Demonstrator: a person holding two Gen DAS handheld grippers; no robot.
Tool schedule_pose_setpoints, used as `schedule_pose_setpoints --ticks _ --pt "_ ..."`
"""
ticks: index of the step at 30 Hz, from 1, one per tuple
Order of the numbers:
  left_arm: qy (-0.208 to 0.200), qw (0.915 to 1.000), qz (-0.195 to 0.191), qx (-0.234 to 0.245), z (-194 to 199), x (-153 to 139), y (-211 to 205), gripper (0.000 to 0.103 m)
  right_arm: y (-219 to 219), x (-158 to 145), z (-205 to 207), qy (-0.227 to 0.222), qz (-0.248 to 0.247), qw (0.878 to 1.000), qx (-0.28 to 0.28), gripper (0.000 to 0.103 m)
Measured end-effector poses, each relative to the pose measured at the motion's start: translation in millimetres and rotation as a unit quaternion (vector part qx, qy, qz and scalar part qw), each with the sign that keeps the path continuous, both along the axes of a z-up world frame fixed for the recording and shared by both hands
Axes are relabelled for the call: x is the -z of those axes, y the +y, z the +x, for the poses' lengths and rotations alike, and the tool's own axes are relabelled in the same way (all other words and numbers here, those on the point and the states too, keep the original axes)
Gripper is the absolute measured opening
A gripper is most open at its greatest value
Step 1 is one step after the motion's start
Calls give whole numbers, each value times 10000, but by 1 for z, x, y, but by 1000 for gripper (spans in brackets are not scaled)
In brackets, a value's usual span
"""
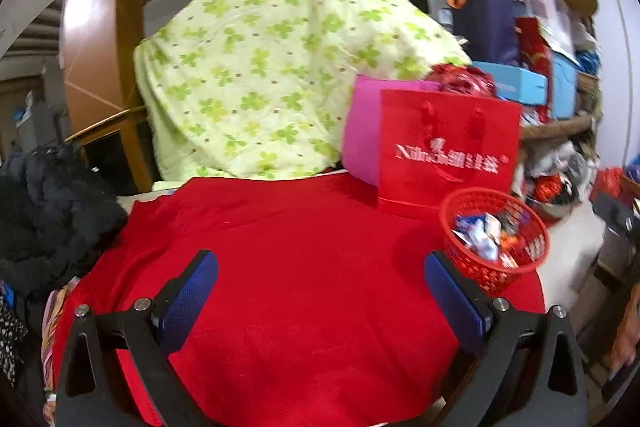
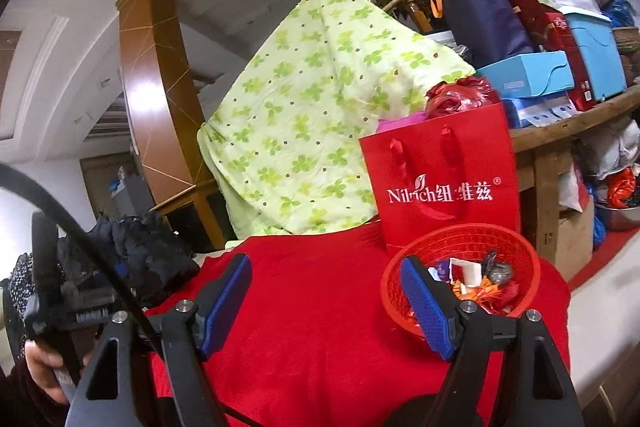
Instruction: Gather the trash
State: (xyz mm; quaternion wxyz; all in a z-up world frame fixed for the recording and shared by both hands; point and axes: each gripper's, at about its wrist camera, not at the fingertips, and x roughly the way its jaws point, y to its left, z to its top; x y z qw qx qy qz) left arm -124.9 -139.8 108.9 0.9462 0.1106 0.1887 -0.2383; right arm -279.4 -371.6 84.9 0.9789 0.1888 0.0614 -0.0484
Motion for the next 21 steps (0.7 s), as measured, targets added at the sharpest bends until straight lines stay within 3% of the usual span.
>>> schedule_pose_setpoints --ticks 9,21 --pt "120 9997 74 184 -8 5 -8 102 22 -8 -1 80 -382 9992 -67 80" --pt "146 9999 -8 2 -3 6 -2 102 47 -14 -5 168 -915 9956 -108 80"
